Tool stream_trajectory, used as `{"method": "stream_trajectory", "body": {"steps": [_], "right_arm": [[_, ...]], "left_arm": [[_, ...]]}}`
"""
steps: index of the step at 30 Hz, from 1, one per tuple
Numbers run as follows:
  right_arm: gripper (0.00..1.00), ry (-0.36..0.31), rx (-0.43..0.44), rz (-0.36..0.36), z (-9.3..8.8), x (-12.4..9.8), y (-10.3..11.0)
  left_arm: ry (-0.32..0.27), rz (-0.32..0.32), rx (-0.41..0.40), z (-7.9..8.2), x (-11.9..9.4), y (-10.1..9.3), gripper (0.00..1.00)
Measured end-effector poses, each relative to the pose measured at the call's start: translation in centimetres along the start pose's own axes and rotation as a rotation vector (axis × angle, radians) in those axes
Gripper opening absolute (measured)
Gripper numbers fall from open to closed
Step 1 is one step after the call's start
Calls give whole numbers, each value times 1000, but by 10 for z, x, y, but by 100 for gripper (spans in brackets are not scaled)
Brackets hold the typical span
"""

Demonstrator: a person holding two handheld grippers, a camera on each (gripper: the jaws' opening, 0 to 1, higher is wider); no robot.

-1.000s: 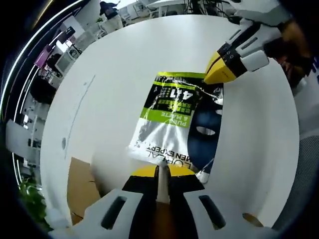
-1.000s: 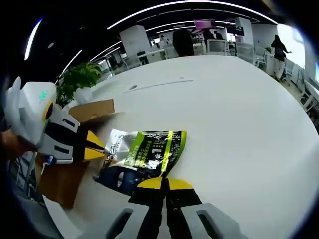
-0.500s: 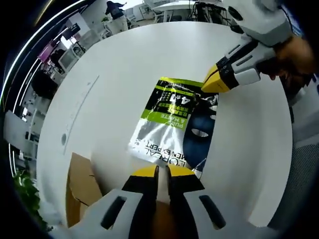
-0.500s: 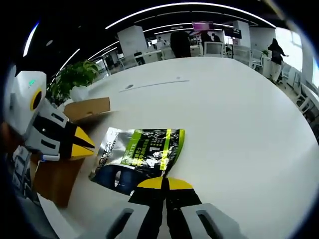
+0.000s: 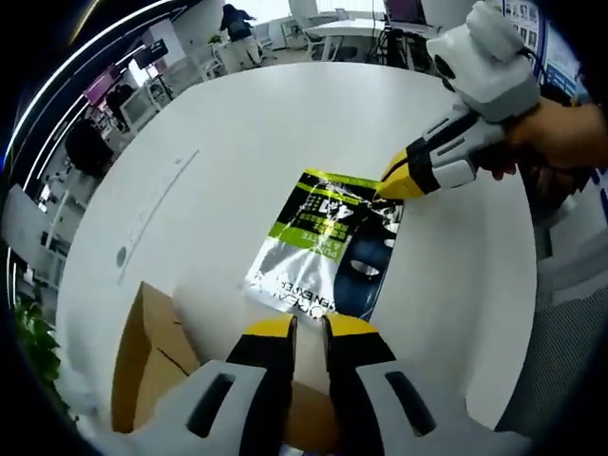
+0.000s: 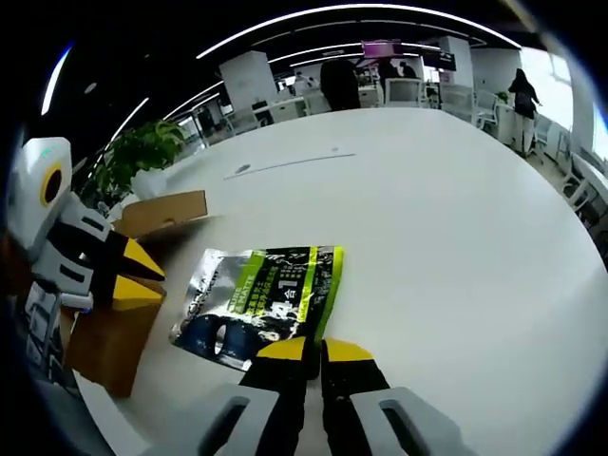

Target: Operate the shoe box by opening the lid, removing the specified soft item, and placing it in the target area until the item is outside and the box remains undamaged.

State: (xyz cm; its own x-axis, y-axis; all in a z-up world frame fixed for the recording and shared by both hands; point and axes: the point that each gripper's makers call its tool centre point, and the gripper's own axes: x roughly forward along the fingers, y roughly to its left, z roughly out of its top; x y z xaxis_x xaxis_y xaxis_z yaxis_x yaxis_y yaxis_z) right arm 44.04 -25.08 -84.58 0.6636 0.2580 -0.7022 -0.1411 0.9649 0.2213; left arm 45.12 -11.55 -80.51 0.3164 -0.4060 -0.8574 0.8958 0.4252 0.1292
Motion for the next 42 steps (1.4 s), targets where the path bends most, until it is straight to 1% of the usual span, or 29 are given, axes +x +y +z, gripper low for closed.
{"method": "stream_trajectory", "body": {"steps": [5,11,20,26,31,35,36,38,42], "right_arm": [[4,0,4,-1,-2,-3,0],[9,-13,-12,-3,1,-9,2],[14,-26,-38,3,4,-23,4],[19,-36,-66,22,8,-36,15],[24,-47,-85,47,13,-45,27],[26,-59,-107,68,18,-51,40],[27,-60,-111,74,19,-52,42],[30,-65,-119,84,20,-54,48],[32,-68,-136,102,21,-59,60]], "left_arm": [[-23,6,-3,3,-7,1,13],[-53,7,-35,5,-17,2,15],[-87,-8,-116,1,-29,1,17],[-112,-9,-159,-3,-39,0,20],[-118,-7,-173,-11,-47,-2,25],[-115,1,-177,-19,-53,-1,28],[-130,1,-177,-19,-56,0,28],[-140,3,-195,-21,-62,1,28],[-144,23,-215,-26,-72,6,29]]}}
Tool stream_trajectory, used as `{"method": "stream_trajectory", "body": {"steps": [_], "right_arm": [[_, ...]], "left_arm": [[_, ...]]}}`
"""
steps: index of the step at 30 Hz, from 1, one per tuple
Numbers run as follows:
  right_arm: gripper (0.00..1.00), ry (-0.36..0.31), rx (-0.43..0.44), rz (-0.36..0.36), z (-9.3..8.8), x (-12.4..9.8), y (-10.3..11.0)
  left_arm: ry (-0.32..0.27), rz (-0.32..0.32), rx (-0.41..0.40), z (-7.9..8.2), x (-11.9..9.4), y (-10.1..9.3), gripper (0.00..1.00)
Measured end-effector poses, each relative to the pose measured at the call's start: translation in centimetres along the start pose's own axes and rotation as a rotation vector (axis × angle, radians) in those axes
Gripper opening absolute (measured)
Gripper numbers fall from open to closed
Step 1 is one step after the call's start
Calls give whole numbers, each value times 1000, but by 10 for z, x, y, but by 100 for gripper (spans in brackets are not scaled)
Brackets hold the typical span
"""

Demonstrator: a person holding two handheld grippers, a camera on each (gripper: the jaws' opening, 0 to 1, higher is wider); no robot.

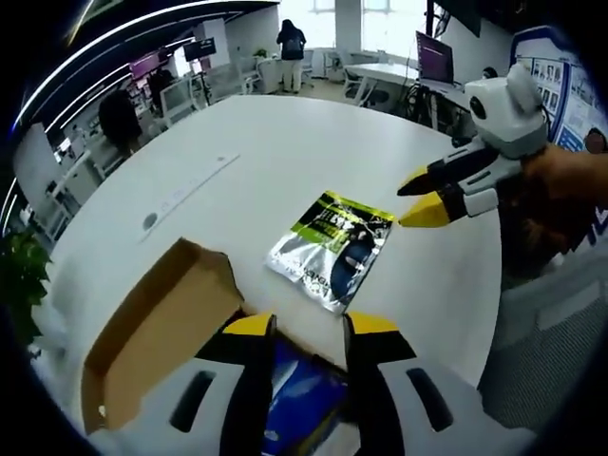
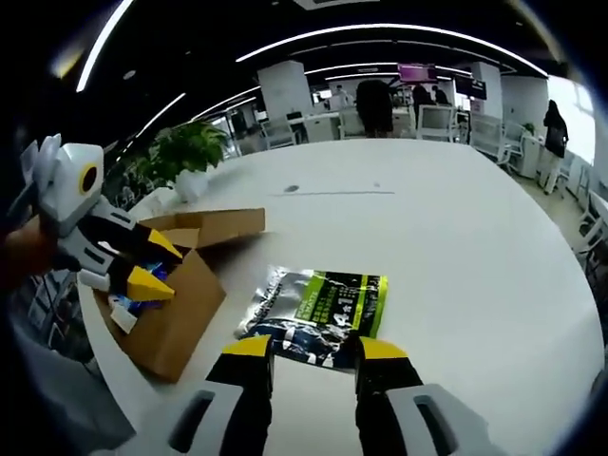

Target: Operate the shoe box by opening the lid, removing the specified soft item, and placing it in the target area until the item is outside and the box remains undamaged.

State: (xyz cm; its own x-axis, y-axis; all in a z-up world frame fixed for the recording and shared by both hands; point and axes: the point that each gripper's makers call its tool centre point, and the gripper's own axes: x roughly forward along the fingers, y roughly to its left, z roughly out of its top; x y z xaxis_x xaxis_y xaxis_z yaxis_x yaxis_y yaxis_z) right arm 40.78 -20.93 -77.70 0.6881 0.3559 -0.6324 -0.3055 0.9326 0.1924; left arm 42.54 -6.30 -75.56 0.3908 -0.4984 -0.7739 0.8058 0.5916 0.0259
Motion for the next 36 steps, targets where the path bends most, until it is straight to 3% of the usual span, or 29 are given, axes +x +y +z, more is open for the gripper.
{"method": "stream_trajectory", "body": {"steps": [8,24,36], "right_arm": [[36,-6,-31,36,6,-2,21],[41,-28,-59,120,20,2,57],[42,-44,-83,192,33,0,90]], "left_arm": [[-46,21,-52,-4,-19,10,31],[-80,97,-191,-51,-63,49,44],[-79,170,-277,-91,-92,73,45]]}}
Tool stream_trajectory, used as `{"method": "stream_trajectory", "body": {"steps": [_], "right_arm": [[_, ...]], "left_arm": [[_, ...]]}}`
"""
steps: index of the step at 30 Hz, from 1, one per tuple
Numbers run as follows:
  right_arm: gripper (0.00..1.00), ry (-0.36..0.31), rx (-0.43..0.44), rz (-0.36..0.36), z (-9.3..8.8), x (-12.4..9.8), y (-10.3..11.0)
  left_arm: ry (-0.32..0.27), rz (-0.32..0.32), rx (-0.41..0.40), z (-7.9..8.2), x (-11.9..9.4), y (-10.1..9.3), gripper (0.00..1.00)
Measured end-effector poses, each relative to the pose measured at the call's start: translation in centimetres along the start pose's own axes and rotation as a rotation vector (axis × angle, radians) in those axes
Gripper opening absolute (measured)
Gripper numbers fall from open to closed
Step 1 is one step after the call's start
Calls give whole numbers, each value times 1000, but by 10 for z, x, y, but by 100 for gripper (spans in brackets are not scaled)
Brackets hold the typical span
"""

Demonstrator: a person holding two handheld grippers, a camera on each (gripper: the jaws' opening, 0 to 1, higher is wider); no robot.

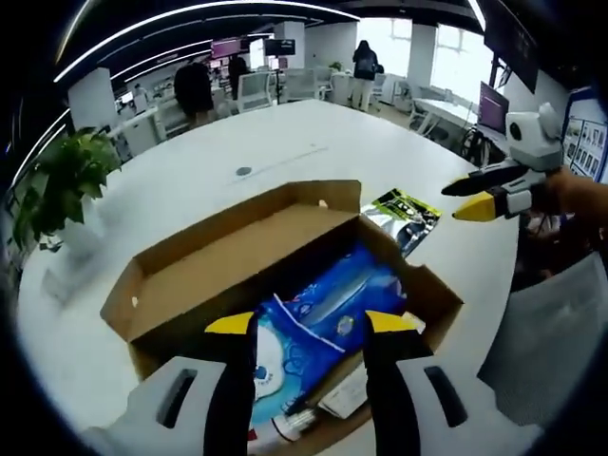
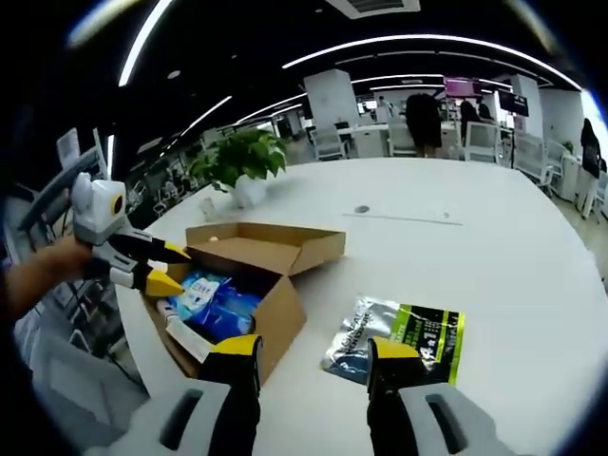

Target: Operate the shoe box by opening the lid, removing the specified soft item, and placing it in the target area until the item is outside and the box remains undamaged.

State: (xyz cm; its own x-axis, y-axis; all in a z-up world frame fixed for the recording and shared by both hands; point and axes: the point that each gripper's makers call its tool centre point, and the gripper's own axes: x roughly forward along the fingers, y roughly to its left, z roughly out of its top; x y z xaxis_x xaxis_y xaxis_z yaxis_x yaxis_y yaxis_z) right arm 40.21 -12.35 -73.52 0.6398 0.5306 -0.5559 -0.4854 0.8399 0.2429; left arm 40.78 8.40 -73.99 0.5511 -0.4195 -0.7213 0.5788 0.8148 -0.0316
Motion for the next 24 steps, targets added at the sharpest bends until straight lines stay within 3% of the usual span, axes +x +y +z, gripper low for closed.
{"method": "stream_trajectory", "body": {"steps": [17,24], "right_arm": [[42,17,-76,95,6,18,48],[41,27,-92,126,6,29,65]], "left_arm": [[-13,103,-96,-36,-37,44,47],[-13,152,-117,-52,-50,52,47]]}}
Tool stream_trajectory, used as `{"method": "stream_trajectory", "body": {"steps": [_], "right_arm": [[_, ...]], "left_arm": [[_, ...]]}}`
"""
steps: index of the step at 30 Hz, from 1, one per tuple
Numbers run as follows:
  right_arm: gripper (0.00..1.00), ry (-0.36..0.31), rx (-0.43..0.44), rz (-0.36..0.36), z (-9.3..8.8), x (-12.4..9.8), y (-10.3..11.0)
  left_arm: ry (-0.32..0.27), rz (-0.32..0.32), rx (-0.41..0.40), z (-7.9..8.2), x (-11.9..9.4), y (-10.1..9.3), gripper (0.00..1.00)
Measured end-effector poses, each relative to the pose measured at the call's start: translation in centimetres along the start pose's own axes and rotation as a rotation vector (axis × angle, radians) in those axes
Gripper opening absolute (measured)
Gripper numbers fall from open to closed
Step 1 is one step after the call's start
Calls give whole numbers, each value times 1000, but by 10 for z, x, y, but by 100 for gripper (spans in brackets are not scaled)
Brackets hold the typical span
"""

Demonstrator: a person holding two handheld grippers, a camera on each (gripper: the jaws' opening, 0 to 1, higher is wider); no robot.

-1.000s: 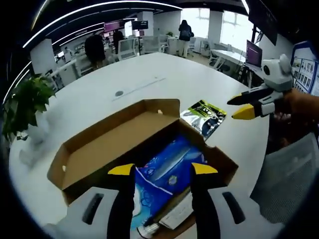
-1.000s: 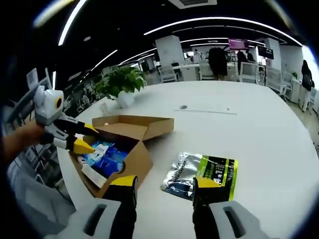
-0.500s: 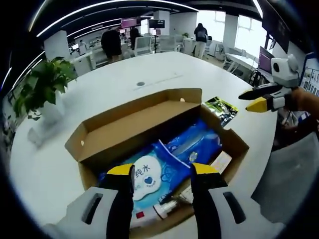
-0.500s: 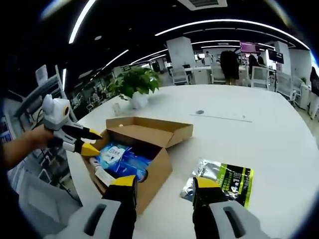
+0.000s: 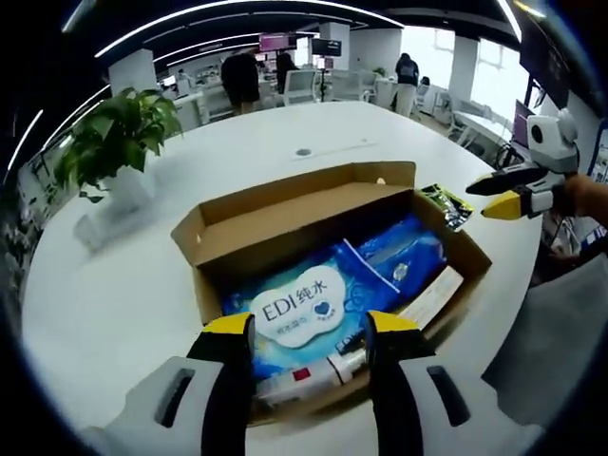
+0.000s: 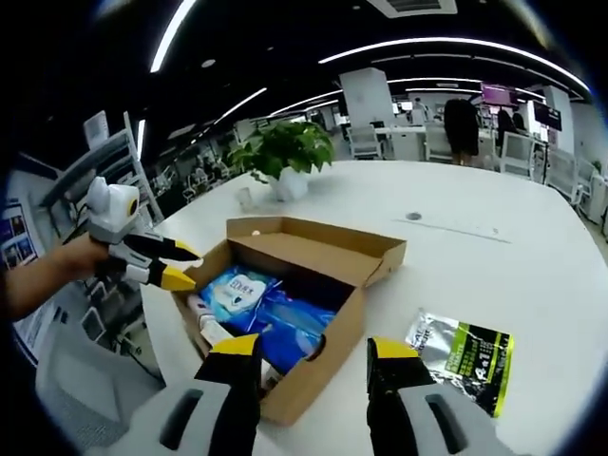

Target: Operate the shoe box by opening the lid, removing the specified soft item, and placing it in the target area until the item is outside and the box remains undamaged.

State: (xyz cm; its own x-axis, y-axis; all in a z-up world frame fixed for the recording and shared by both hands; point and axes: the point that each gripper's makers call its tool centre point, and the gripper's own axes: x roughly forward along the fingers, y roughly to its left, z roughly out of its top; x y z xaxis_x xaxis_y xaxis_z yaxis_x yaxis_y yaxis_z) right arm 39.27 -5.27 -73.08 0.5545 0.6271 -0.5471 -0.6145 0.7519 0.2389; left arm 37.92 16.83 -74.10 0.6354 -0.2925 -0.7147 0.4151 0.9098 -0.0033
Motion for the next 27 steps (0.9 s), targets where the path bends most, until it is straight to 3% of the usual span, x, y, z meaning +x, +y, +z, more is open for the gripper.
{"method": "stream_trajectory", "body": {"steps": [18,27], "right_arm": [[39,25,-34,63,-4,32,32],[37,31,-47,90,-3,46,47]], "left_arm": [[23,65,-89,-37,-14,30,42],[20,81,-101,-46,-13,39,31]]}}
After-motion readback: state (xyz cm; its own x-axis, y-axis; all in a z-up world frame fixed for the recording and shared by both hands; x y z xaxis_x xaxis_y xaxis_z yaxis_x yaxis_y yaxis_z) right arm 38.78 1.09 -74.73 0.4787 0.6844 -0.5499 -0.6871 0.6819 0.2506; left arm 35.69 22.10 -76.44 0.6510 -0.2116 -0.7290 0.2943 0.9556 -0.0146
